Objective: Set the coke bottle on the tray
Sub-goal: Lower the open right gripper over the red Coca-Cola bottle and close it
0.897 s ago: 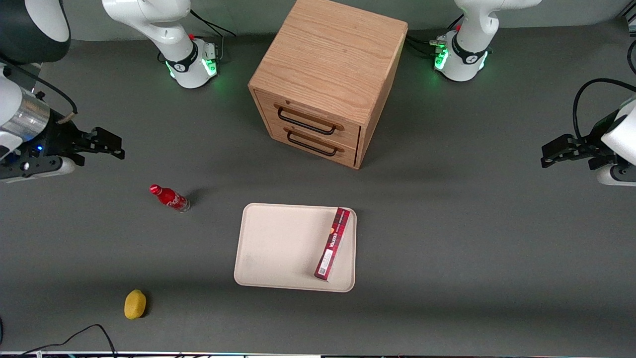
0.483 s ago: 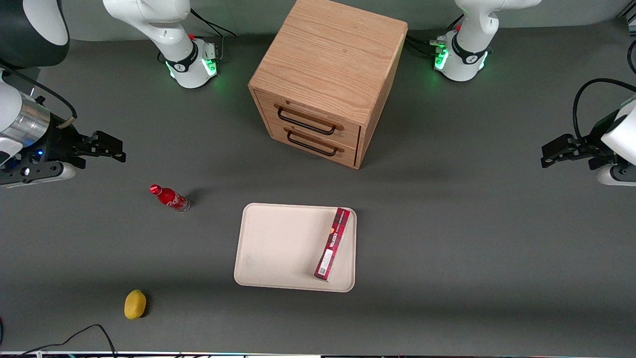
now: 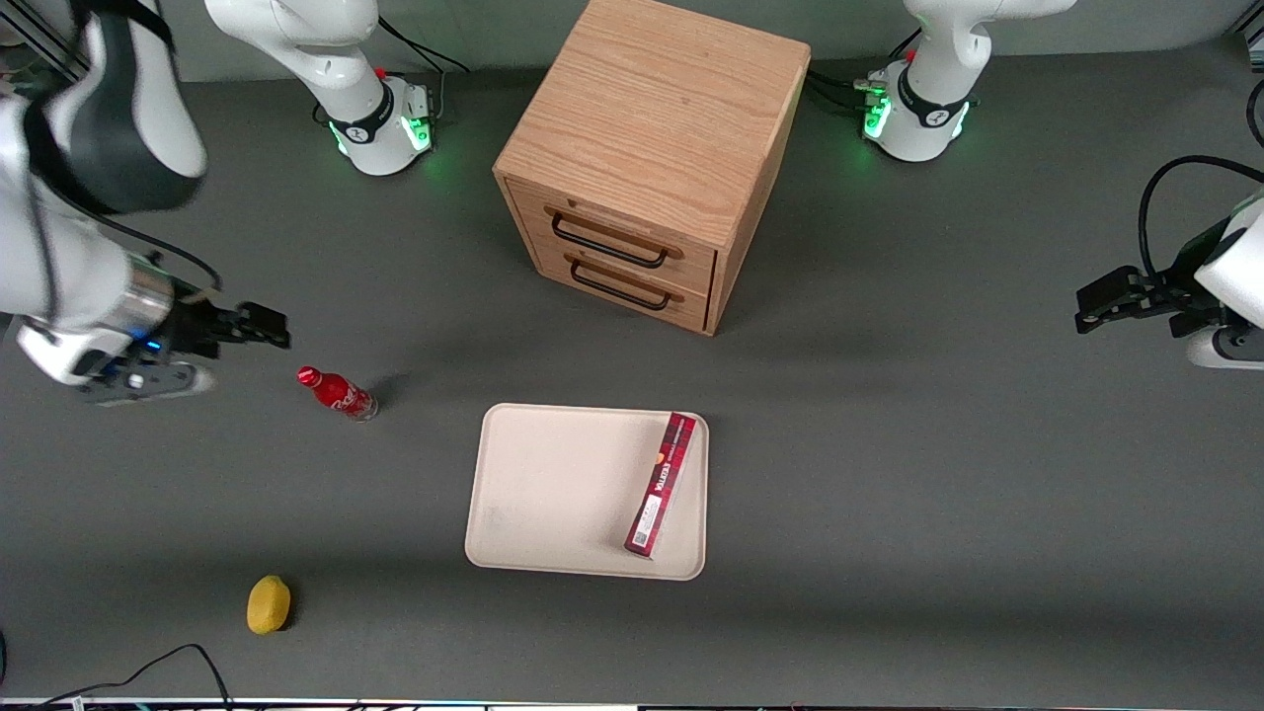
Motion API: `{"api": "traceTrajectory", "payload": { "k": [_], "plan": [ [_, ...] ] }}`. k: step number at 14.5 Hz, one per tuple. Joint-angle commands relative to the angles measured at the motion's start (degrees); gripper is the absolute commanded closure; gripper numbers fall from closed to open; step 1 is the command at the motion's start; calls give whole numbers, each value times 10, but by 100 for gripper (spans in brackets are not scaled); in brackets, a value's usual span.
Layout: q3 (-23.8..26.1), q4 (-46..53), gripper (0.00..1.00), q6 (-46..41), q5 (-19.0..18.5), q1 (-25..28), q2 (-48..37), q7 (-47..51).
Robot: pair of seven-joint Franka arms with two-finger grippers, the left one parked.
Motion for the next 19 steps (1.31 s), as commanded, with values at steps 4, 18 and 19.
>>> {"api": "traceTrajectory", "payload": {
  "k": [4,18,19],
  "plan": [
    [10,-179,0,244,-46,-19,9,-43],
    [14,-206,100,241,-64,-44,-6,-50],
    [16,-202,100,234,-62,-44,-9,-48]
  ]
}}
